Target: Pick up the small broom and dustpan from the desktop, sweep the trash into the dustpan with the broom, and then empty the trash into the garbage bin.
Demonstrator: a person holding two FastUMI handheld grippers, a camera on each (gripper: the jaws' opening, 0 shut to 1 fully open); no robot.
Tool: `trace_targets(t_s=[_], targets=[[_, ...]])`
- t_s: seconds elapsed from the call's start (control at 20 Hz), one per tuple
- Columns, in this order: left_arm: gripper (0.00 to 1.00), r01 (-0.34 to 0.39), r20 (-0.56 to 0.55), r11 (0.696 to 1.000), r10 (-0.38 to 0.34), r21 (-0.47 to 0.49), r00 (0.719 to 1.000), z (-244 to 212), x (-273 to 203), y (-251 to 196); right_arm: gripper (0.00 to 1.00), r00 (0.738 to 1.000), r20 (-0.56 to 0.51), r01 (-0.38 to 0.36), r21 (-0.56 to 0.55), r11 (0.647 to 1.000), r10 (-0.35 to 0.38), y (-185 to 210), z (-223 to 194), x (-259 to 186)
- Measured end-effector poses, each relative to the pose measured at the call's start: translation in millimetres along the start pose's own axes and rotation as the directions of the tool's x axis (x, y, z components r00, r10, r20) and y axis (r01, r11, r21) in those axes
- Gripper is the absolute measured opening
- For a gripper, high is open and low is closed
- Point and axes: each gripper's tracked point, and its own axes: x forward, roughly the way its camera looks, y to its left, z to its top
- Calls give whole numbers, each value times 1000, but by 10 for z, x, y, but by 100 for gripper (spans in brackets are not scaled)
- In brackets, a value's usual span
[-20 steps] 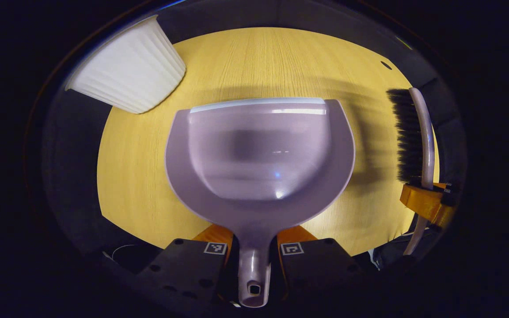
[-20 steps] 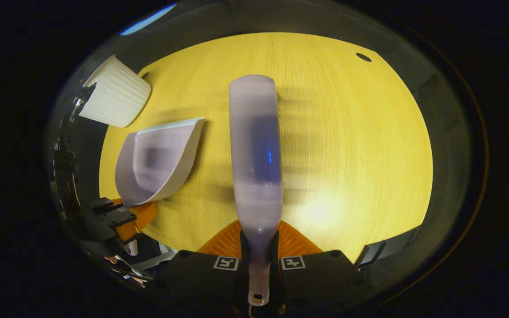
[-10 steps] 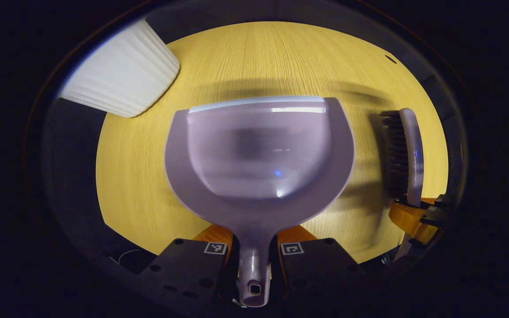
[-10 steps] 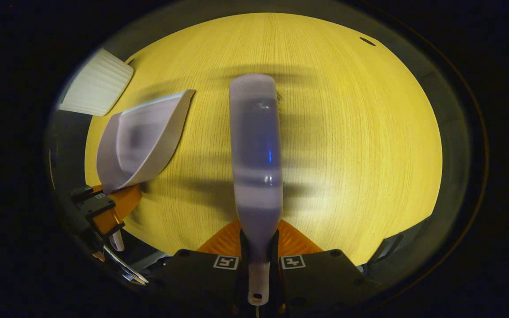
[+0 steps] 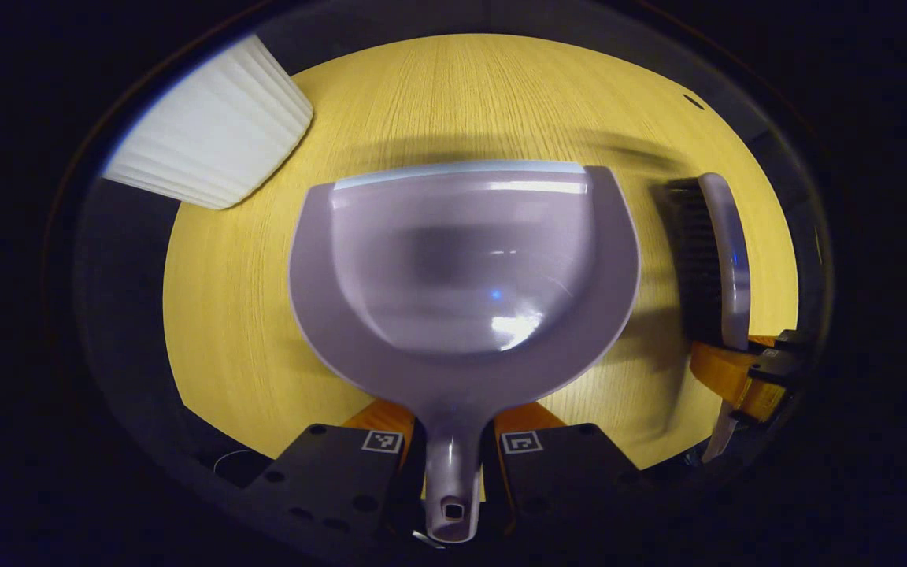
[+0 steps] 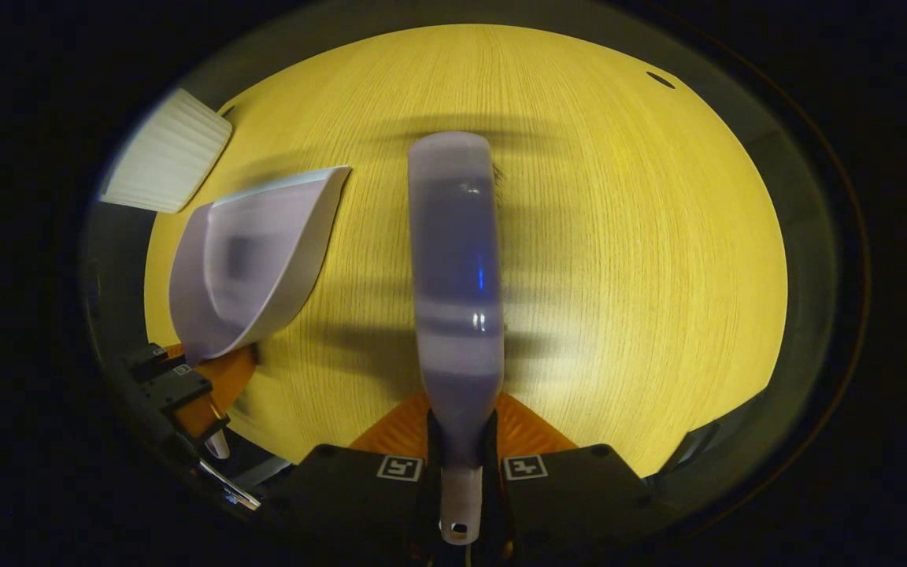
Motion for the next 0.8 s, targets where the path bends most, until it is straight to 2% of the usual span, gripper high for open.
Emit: trace_targets(t_s=[0.2,0.25,0.4,0.55,0.6,0.65,0.7,0.75,0.8], targets=[[31,-3,13,1000,3,-29,1000,18,-1,-10,31,1000,15,20,-18,1000,-19,-39,20,-63],[31,-7,13,1000,8,-30,1000,27,-4,-1,38,1000,20,22,-26,999,-22,-52,34,-75],[33,-21,18,999,22,-35,1000,51,-51,-8,47,999,33,32,-21,999,-31,-81,53,-128],[46,-51,29,998,52,-32,998,68,-116,22,63,999,46,30,-30,999,-29,-114,72,-208],[52,-52,34,998,53,-42,998,73,-127,17,75,998,56,31,-28,999,-29,-112,85,-225],[59,-61,33,997,63,-57,998,62,-140,16,82,997,64,33,-21,999,-32,-125,99,-233],[61,-68,32,995,70,-70,997,48,-164,33,87,997,70,32,-14,999,-30,-119,99,-245],[69,-75,36,994,78,-82,996,46,-187,50,94,997,76,31,-13,999,-30,-119,108,-271],[71,-85,44,992,90,-95,995,32,-229,75,94,996,83,32,-16,999,-30,-127,102,-298]])
